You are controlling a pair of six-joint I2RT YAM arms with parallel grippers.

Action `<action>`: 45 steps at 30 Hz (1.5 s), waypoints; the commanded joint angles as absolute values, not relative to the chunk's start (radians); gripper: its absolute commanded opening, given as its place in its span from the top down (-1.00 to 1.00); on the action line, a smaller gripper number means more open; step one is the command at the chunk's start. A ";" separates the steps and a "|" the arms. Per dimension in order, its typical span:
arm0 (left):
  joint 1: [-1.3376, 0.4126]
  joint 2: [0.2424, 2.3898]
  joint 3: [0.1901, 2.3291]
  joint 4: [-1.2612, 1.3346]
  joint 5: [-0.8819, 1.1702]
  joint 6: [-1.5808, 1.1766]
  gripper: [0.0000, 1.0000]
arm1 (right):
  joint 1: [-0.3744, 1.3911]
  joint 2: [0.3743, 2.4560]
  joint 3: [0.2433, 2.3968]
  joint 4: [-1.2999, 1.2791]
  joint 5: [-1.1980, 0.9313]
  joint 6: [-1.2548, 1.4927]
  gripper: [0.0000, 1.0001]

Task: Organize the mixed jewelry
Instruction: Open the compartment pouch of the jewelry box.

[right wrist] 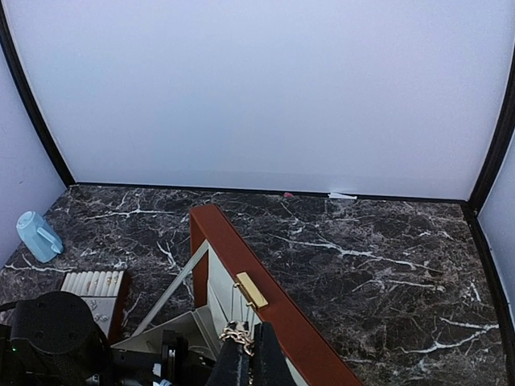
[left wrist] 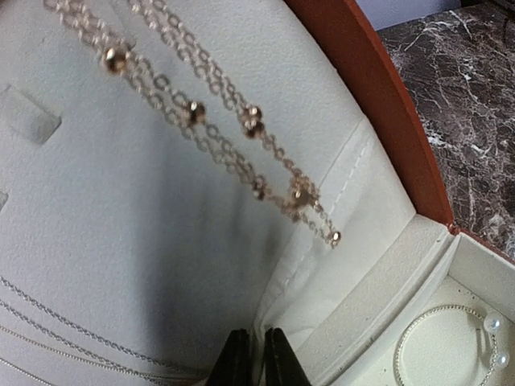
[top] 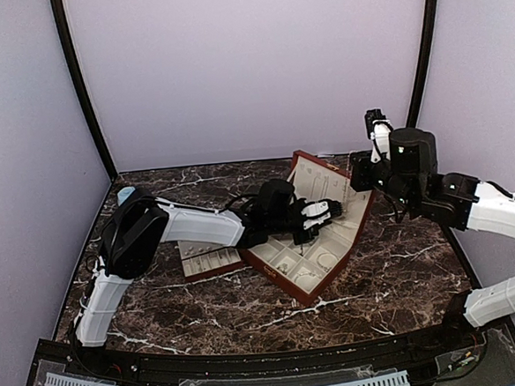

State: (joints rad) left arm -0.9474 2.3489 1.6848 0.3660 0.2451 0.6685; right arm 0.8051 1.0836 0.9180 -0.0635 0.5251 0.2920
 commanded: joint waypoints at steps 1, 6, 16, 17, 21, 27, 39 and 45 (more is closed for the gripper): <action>-0.955 2.338 1.641 0.366 0.234 0.670 0.83 | 0.813 1.111 0.951 -0.011 0.560 0.266 1.00; -0.957 2.322 1.601 0.402 0.242 0.670 1.00 | 0.815 1.143 0.975 -0.008 0.574 0.247 1.00; -0.966 2.287 1.544 0.476 0.253 0.644 1.00 | 0.816 1.210 0.995 -0.005 0.593 0.218 1.00; -0.966 2.282 1.540 0.481 0.258 0.630 1.00 | 0.815 1.216 0.990 -0.005 0.594 0.219 1.00; -0.970 2.269 1.520 0.525 0.269 0.593 1.00 | 0.816 1.236 0.968 -0.018 0.600 0.229 1.00; -0.978 2.266 1.512 0.574 0.282 0.543 1.00 | 0.815 1.257 0.959 -0.060 0.551 0.254 1.00; -0.989 2.266 1.502 0.628 0.267 0.495 1.00 | 0.813 1.311 1.068 -0.333 0.462 0.348 1.00; -0.990 2.266 1.492 0.647 0.265 0.481 1.00 | 0.806 1.349 1.147 -0.456 0.492 0.392 1.00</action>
